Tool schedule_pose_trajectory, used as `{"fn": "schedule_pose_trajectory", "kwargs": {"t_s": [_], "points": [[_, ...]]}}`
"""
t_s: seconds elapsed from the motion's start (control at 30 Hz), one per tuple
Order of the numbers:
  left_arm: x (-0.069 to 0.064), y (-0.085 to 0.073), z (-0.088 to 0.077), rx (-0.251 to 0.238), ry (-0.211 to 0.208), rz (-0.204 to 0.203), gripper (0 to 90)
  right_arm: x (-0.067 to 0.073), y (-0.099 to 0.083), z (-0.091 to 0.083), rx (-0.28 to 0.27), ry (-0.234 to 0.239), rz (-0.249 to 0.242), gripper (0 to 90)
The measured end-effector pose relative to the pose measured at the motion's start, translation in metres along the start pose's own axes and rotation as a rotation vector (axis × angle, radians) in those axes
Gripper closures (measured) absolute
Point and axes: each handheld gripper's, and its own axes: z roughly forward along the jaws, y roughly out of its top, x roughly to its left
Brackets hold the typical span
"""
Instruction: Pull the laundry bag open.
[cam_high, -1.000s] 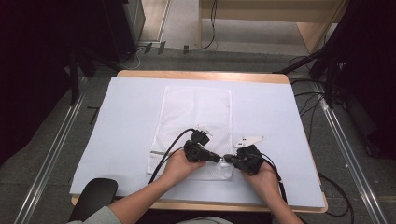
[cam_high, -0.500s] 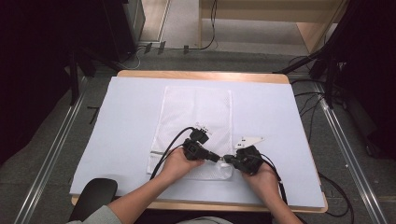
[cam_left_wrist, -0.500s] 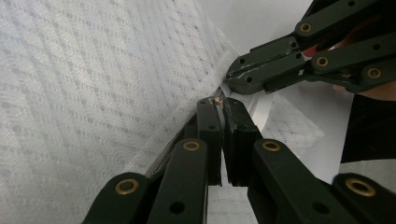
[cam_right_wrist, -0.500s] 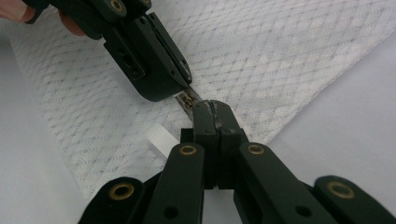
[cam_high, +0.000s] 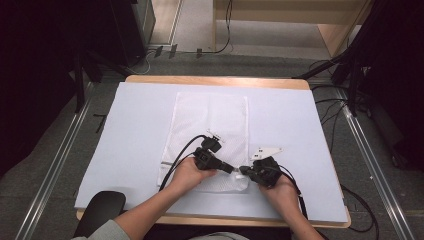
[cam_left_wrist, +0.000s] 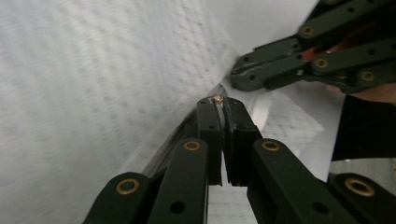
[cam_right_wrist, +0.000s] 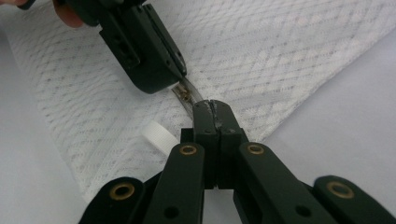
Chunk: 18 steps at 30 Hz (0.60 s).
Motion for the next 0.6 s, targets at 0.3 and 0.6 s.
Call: {"fn": "schedule_pose_trajectory", "kwargs": {"t_s": [0.3, 0.6], "points": [[0.01, -0.003, -0.015, -0.012, -0.041, -0.044, 88.4, -0.001, 0.0, 0.0, -0.003, 0.002, -0.001, 90.0], [0.009, -0.008, -0.02, 0.005, -0.03, -0.033, 88.4, -0.002, -0.001, 0.0, -0.009, 0.008, -0.007, 90.0]]}}
